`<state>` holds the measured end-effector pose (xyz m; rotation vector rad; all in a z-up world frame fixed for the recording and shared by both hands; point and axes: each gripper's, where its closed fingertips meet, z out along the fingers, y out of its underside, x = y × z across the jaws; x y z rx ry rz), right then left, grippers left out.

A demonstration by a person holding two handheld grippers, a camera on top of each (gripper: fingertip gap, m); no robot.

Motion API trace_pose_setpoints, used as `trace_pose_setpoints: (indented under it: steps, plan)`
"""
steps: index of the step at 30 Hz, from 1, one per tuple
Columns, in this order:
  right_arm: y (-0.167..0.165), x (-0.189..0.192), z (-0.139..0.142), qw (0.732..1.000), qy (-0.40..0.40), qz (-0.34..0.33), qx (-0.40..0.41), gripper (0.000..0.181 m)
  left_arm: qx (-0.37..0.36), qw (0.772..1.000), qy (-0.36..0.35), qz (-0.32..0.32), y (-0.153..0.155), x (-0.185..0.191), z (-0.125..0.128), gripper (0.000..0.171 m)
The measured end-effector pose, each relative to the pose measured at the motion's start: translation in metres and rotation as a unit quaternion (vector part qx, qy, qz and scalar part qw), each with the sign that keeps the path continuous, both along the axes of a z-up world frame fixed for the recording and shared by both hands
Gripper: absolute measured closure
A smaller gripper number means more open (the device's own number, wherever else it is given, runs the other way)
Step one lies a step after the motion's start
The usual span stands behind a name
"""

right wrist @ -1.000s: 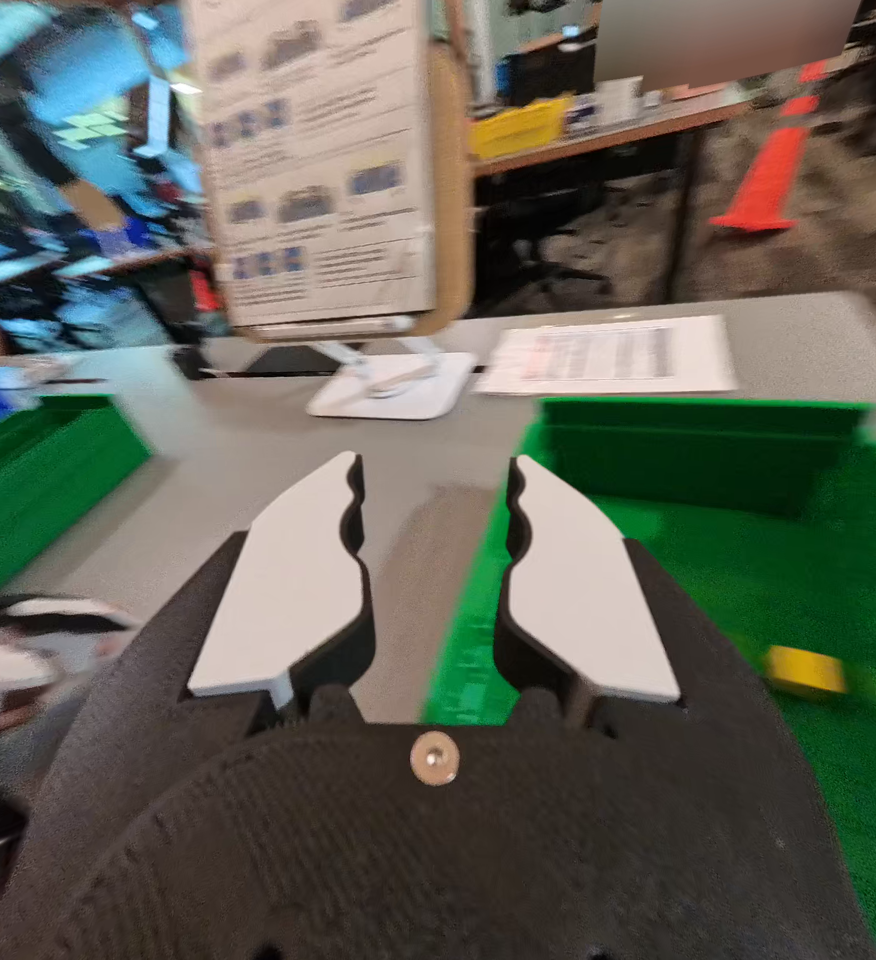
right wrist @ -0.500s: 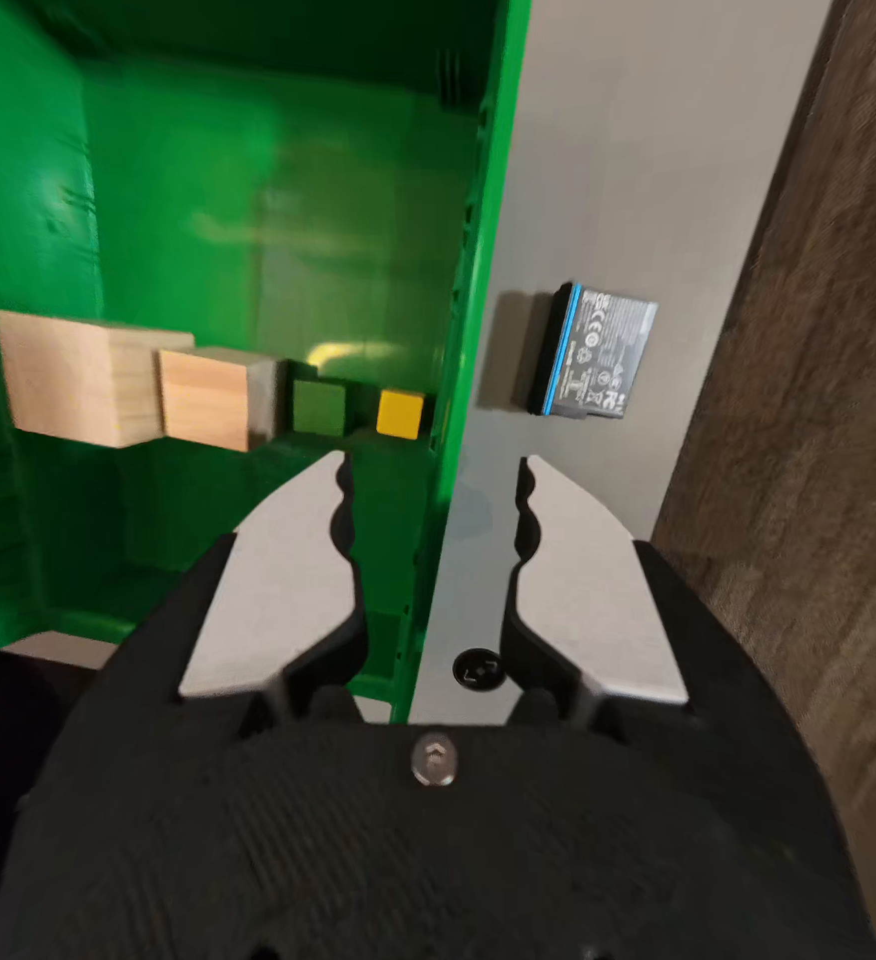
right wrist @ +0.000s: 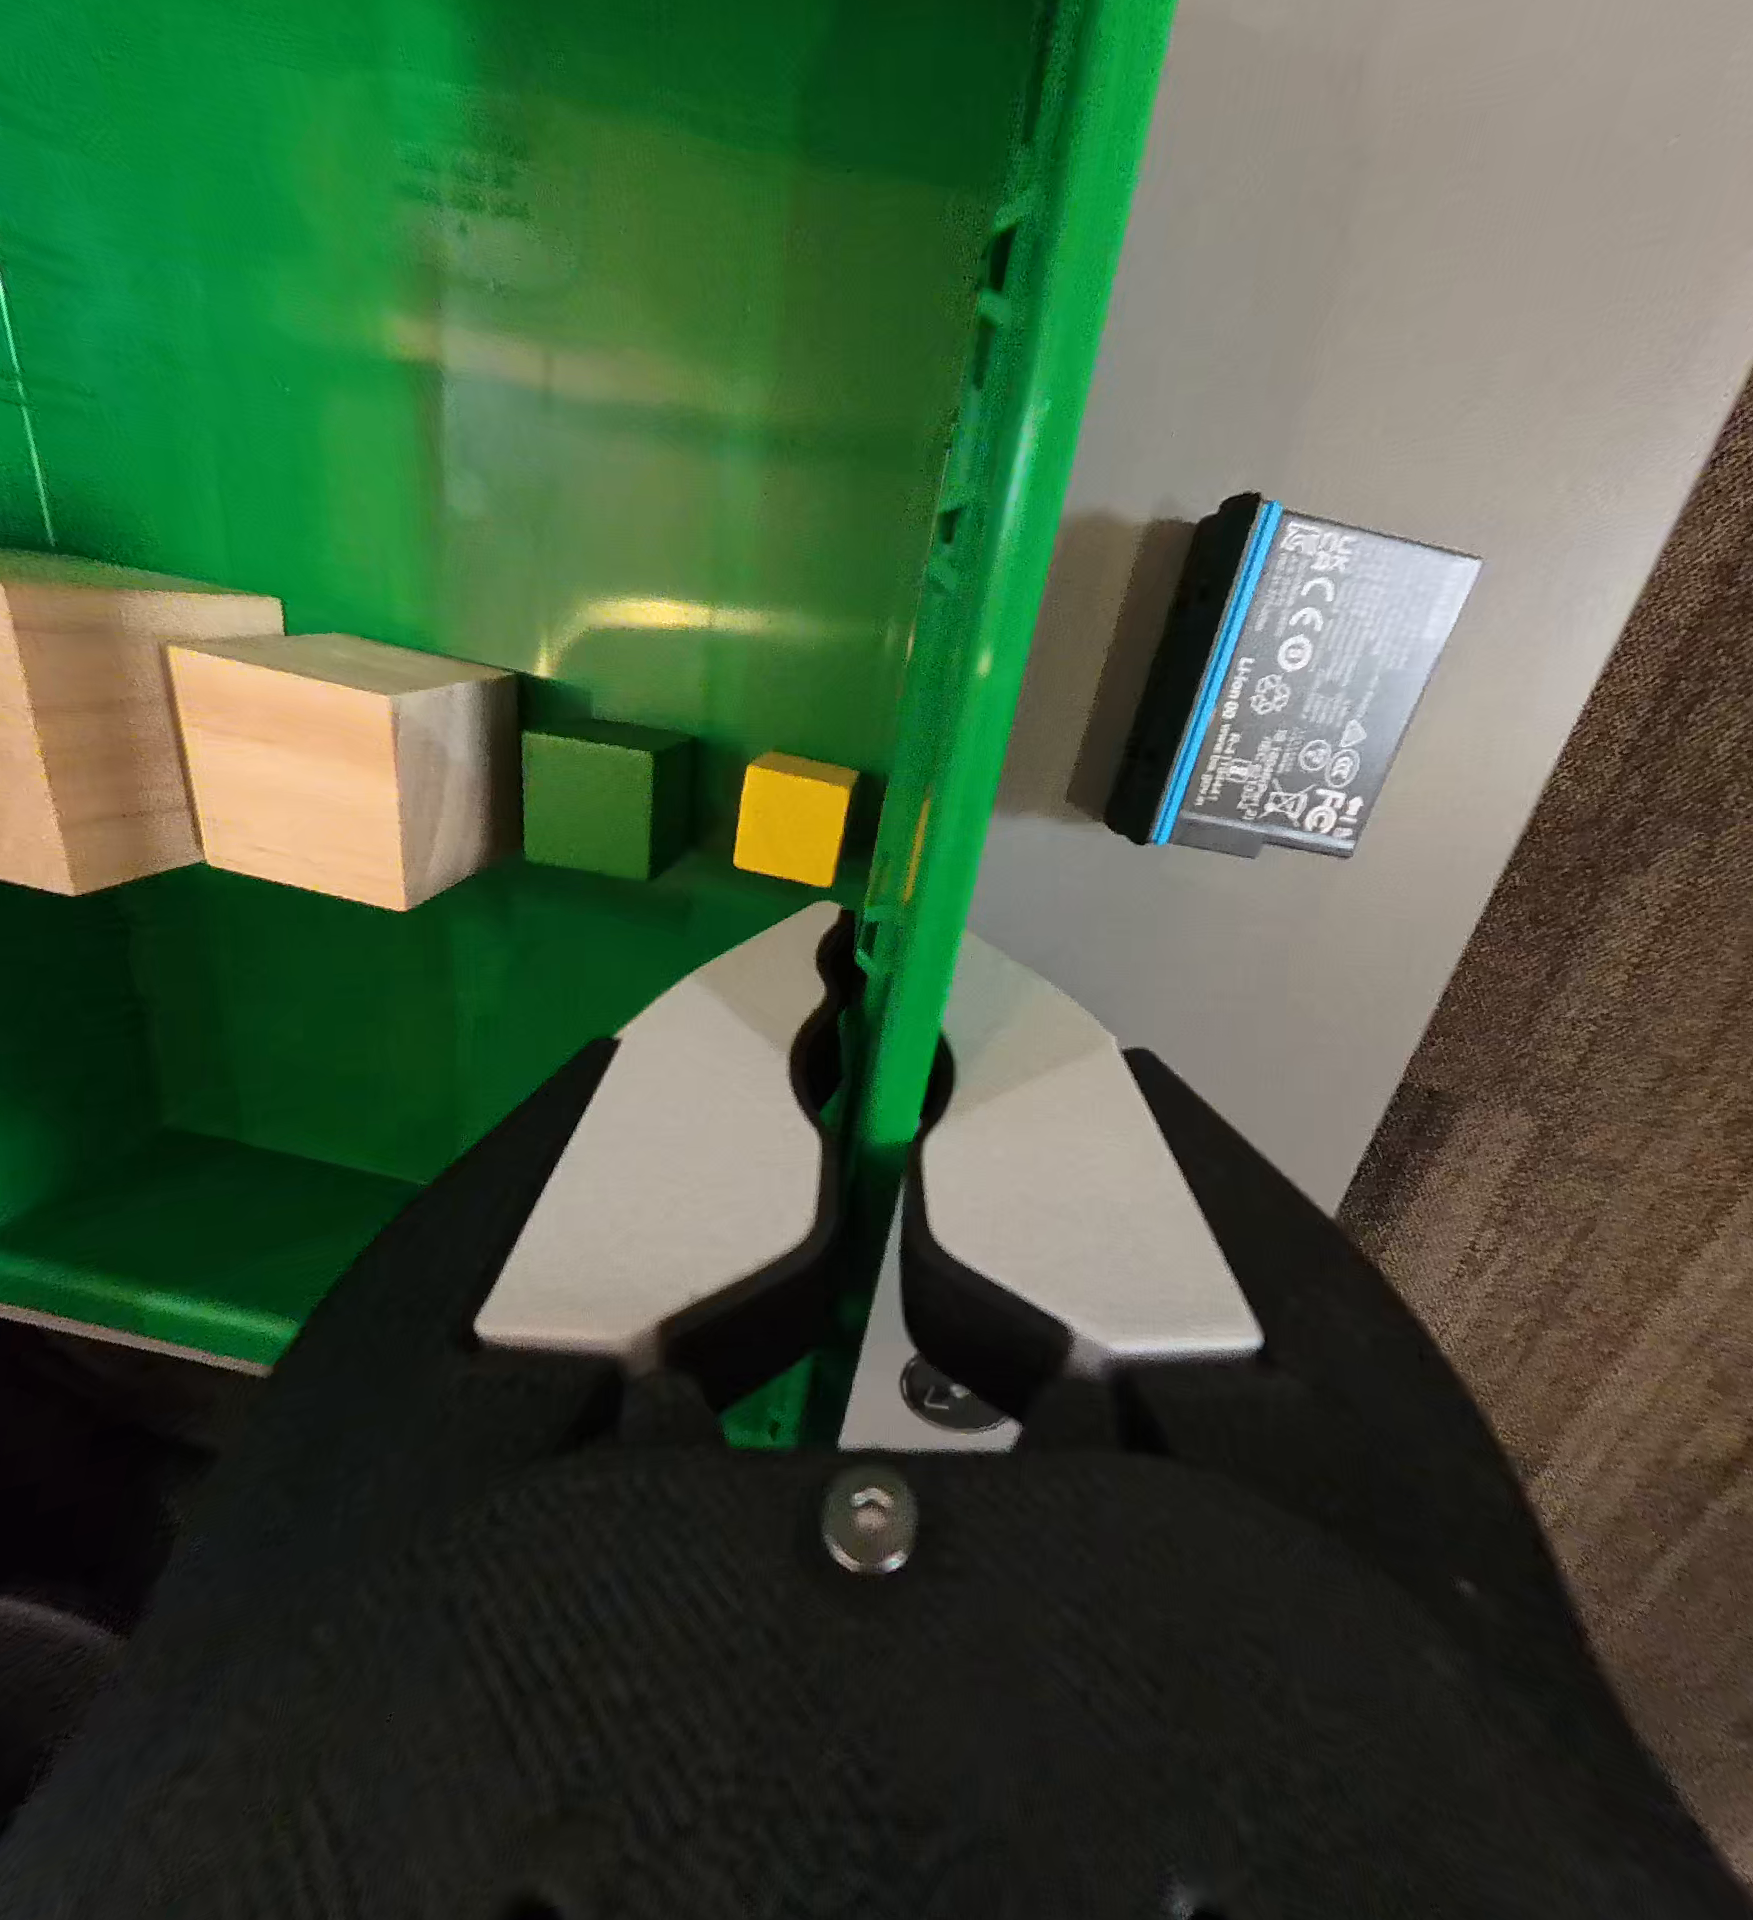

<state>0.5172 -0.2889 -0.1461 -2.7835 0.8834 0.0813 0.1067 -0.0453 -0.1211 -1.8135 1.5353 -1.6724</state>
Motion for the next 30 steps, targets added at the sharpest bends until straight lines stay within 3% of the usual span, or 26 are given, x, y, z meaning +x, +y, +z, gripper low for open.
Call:
trace_pose_setpoints:
  steps: [14, 18, 26, 30]
  plan:
    - [0.004, -0.001, 0.003, 0.996, 0.022, -0.08, 0.027, 0.176, 0.002, 1.0, -0.003, -0.002, -0.005, -0.001, 0.004, 0.108]
    - [0.011, -0.006, 0.013, 0.997, 0.017, -0.075, 0.012, 0.176, 0.004, 1.0, -0.01, 0.001, -0.006, -0.001, 0.009, 0.107]
    - [0.048, -0.046, 0.026, 0.997, 0.058, -0.06, 0.006, 0.175, -0.011, 0.999, -0.031, -0.005, -0.028, -0.007, 0.023, 0.107]
    - [0.082, -0.079, 0.025, 0.997, 0.066, -0.031, -0.003, 0.176, 0.055, 0.997, -0.051, -0.019, -0.031, -0.01, 0.028, 0.105]
